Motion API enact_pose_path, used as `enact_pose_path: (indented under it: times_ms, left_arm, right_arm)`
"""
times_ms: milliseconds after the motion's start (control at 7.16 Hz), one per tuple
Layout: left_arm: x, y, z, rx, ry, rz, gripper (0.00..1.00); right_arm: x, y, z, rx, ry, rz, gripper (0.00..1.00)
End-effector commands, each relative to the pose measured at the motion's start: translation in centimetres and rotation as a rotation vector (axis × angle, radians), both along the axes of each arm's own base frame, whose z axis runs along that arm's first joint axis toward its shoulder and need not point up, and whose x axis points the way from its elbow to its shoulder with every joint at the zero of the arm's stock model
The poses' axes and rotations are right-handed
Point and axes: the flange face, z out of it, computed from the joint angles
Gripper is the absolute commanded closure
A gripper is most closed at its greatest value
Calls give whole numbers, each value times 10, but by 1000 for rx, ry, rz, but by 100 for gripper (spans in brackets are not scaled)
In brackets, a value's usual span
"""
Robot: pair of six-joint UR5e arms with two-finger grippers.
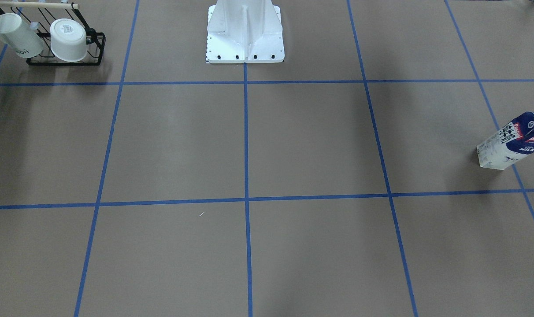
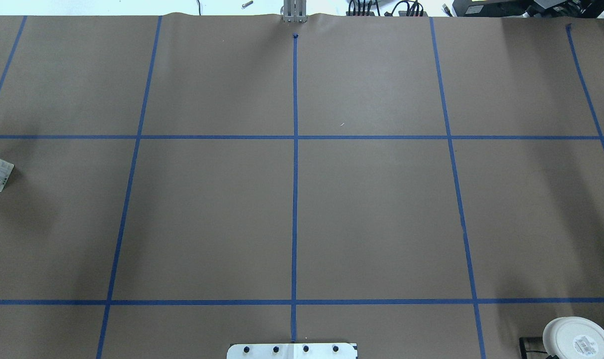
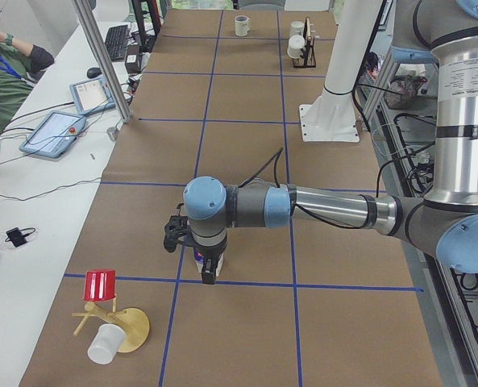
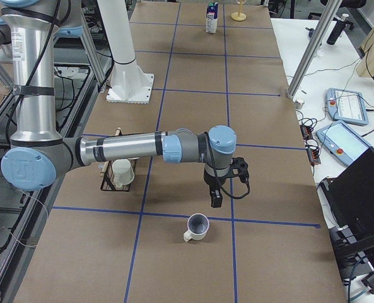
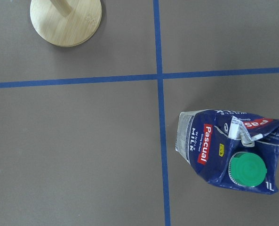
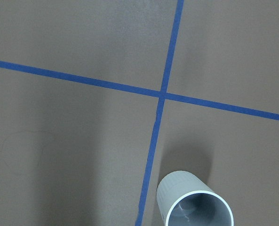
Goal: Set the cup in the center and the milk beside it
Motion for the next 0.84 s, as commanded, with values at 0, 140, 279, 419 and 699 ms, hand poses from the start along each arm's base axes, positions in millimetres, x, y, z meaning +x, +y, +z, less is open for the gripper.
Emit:
enact_pose_path:
  times_ms: [0, 140, 279, 419, 699]
  left_arm:
    - [1, -1, -1, 3, 0, 2, 2]
    - [1, -1, -9, 18, 0, 2, 2]
    - [1, -1, -15, 33, -2, 2, 2]
    - [1, -5, -32, 83, -5, 2, 2]
    - [0, -18, -66, 244, -14, 0, 2]
  right_arm:
    - [0, 0, 0, 1, 0, 0, 0]
    - [0, 0, 0, -1, 2, 0, 0]
    - [0, -1, -5, 10, 1, 0, 0]
    - [2, 4, -26, 52, -5, 4, 0]
    - [2, -3, -38, 79, -1, 4, 0]
